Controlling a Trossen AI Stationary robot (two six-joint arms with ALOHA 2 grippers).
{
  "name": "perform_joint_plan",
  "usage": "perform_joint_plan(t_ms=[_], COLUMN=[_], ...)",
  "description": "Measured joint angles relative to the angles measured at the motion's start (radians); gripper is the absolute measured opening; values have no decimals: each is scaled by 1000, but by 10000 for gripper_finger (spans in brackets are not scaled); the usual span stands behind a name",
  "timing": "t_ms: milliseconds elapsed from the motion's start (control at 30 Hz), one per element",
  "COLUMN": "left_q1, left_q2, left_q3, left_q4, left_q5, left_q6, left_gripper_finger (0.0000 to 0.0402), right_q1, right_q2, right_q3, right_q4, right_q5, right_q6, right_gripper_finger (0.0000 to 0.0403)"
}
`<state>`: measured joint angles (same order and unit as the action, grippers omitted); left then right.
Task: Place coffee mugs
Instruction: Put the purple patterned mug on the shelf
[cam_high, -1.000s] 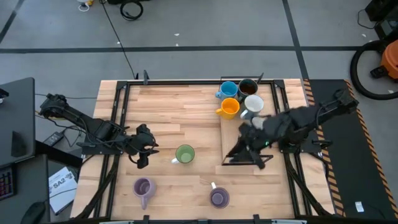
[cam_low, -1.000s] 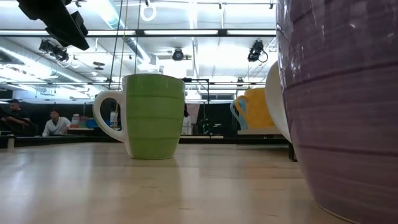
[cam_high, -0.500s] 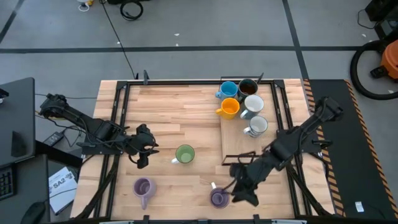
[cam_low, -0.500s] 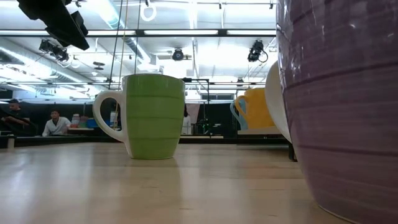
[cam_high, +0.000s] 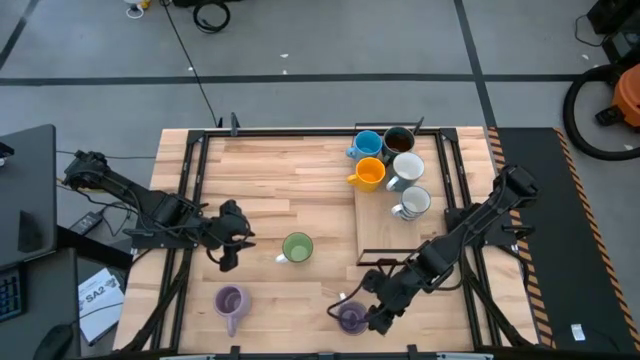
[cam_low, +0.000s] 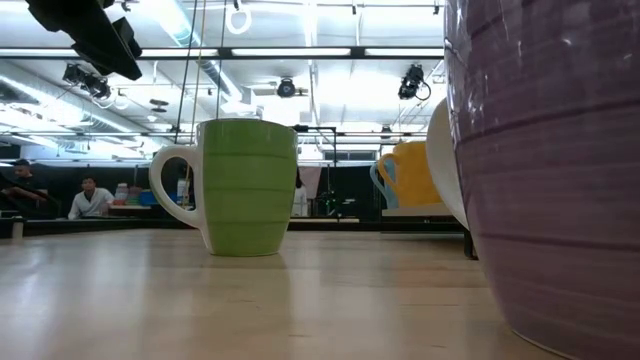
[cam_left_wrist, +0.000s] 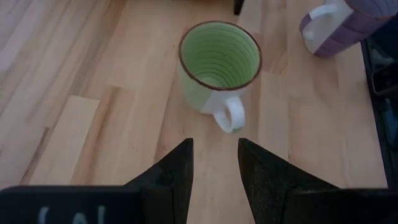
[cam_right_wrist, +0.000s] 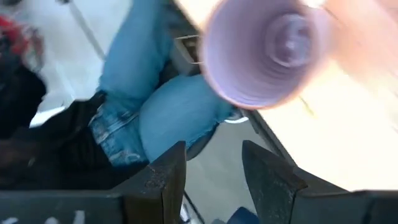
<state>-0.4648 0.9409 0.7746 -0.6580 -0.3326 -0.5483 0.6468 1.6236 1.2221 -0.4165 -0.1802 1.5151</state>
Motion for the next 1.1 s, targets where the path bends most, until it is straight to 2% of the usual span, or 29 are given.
perform_joint_plan(t_ms=[133, 333, 633, 1100], left_q1=[0, 0, 0, 0], left_q2=[1, 1, 1, 0], left_q3=[0, 0, 0, 0], left_q4=[8, 12, 12, 15], left_q5=[22, 22, 22, 23], left_q6=[17, 18, 17, 17], left_gripper_finger=[132, 132, 132, 132], right_q1=[0, 0, 0, -1], right_q2=[3, 11, 14, 106], right_q3=[0, -1, -1, -1], right_q4=[-98, -119, -144, -76], right_q5=[4, 58, 164, 176], right_q6=[105, 173, 196, 194], right_gripper_finger=[162, 162, 162, 162])
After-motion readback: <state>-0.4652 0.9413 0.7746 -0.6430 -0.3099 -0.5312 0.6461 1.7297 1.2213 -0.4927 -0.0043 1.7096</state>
